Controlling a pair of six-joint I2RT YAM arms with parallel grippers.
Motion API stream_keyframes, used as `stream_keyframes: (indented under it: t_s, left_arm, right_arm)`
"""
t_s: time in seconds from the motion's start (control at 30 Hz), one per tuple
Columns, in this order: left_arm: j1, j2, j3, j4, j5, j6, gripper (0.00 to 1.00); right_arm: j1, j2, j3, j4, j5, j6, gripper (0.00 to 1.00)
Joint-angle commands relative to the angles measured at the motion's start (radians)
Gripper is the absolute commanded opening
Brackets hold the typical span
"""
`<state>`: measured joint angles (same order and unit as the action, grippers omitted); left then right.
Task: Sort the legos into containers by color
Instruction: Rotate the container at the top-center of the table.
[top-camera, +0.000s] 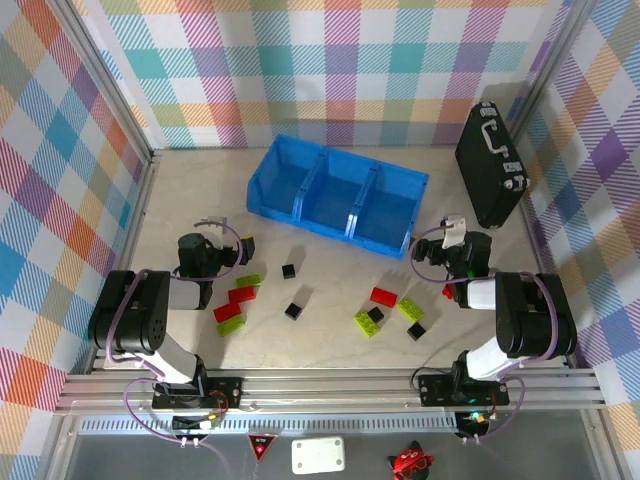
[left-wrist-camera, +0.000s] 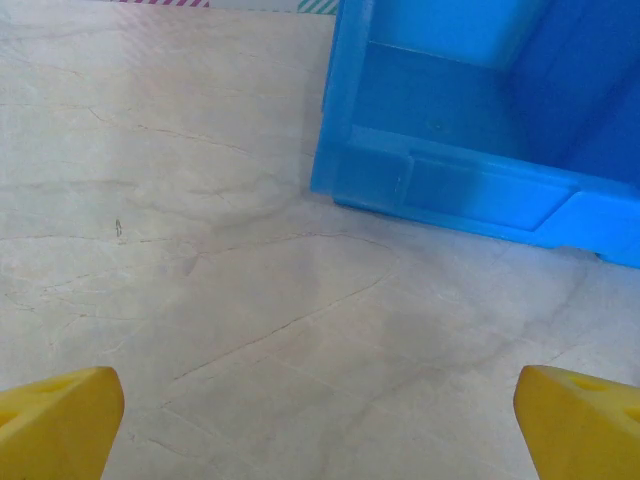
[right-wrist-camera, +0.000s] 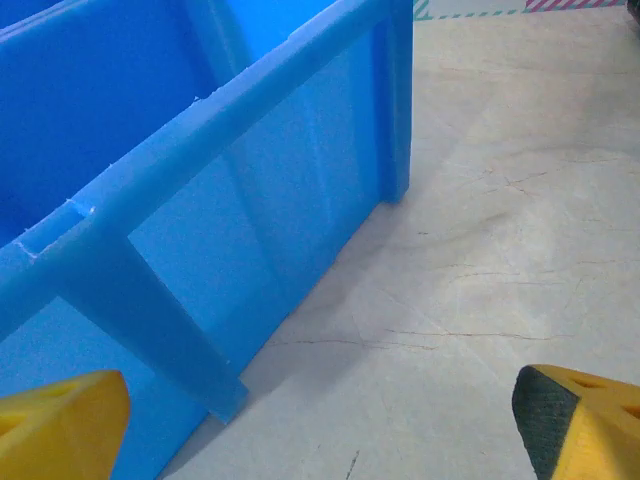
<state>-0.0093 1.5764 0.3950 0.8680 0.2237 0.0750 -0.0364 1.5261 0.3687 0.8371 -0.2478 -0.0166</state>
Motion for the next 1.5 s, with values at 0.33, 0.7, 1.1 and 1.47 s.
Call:
stream_keyframes:
  t_s: [0.33,0.7,1.1,1.47]
  left_arm:
    - [0.009,0.007,0.000,0.035,0.006,-0.003,1.00]
    - [0.009,0.008,-0.001,0.034,0.006,-0.003,1.00]
    - [0.003,-0.024,-0.014,0.034,0.003,0.005,1.00]
    - [-0.101,-0.229,0.152,-0.458,-0.235,-0.035,1.00]
  right_arm:
    - [0.001,0.006,0.022,0.027,-0.030,-0.021,0.99]
    - [0.000,0.006,0.022,0.026,-0.031,-0.021,0.99]
    - [0.000,-0.068,0.025,-0.040,0.017,-0.007,0.99]
    - [0.001,-0.329,0.159,-0.555,0.033,0.047,0.99]
